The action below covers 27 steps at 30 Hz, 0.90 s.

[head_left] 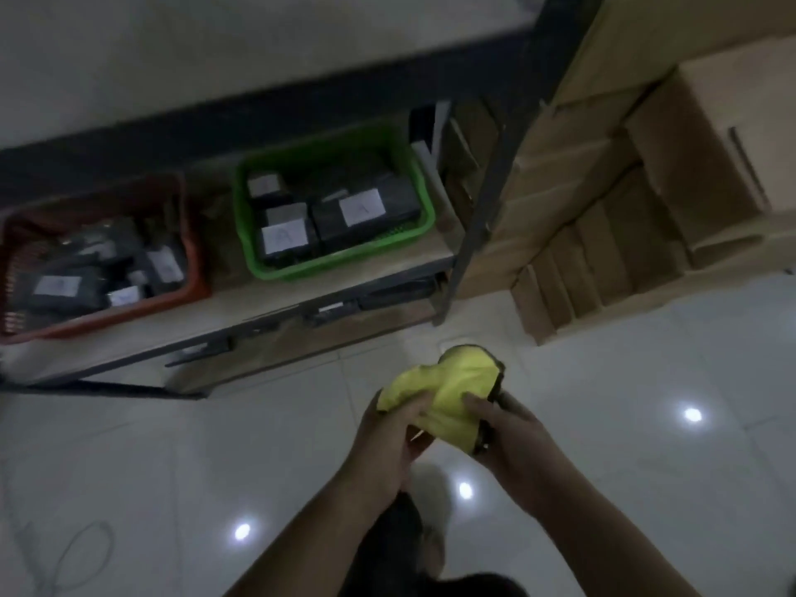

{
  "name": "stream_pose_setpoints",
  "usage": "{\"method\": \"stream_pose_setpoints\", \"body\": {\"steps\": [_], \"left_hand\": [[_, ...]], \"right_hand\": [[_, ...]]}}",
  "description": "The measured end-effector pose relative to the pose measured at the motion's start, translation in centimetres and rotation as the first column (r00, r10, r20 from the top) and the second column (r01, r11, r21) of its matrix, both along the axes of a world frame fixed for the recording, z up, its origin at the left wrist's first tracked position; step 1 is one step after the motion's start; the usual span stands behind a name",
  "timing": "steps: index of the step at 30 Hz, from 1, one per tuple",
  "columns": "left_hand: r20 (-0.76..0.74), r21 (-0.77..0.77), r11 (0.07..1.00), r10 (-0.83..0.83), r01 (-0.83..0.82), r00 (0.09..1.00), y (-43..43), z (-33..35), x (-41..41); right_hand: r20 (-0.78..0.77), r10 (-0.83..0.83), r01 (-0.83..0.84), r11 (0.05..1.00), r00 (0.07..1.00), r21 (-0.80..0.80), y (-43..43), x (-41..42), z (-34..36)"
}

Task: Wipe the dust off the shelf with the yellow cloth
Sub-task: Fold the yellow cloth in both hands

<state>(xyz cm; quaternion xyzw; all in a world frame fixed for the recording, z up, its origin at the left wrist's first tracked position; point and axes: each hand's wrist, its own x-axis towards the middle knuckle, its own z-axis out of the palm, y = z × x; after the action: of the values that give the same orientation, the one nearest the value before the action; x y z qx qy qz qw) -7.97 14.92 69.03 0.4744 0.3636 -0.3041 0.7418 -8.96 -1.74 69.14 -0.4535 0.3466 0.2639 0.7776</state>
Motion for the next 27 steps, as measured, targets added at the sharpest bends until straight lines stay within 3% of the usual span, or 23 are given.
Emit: {"method": "stream_pose_setpoints", "body": {"steps": [4, 6, 9, 13, 16, 21, 27], "left_hand": [[-0.166, 0.047, 0.999, 0.005, 0.003, 0.986, -3.5, -8.4, 1.6], [-0.25, 0.081, 0.997, 0.009, 0.011, 0.968, -5.6, -13.4, 1.7], [-0.275, 0.17, 0.973, -0.105, 0.156, 0.956, -8.8, -21.2, 2.0], [-0.268, 0.348, 0.859, -0.292, 0.375, 0.918, -12.6, -31.1, 3.9], [-0.198, 0.426, 0.789, -0.397, 0.443, 0.896, -14.8, -38.4, 5.6], [-0.02, 0.627, 0.649, -0.539, 0.431, 0.842, -17.4, -50.0, 8.3], [0.1, 0.781, 0.538, -0.608, 0.317, 0.788, -17.8, -58.8, 8.9]], "right_hand": [[-0.101, 0.074, -0.098, 0.962, 0.992, -0.255, -5.1, 3.0, -7.6], [-0.154, 0.137, -0.175, 0.948, 0.978, -0.265, -7.9, 3.9, -12.5], [-0.222, 0.261, -0.314, 0.916, 0.939, -0.249, -11.8, 5.8, -20.5], [-0.241, 0.405, -0.464, 0.836, 0.882, -0.294, -15.8, 8.7, -31.7], [-0.144, 0.543, -0.543, 0.705, 0.827, -0.456, -17.8, 11.1, -39.6], [-0.012, 0.707, -0.51, 0.498, 0.707, -0.702, -19.1, 14.5, -51.4], [0.095, 0.732, -0.434, 0.498, 0.675, -0.751, -19.5, 15.5, -61.9]]}}
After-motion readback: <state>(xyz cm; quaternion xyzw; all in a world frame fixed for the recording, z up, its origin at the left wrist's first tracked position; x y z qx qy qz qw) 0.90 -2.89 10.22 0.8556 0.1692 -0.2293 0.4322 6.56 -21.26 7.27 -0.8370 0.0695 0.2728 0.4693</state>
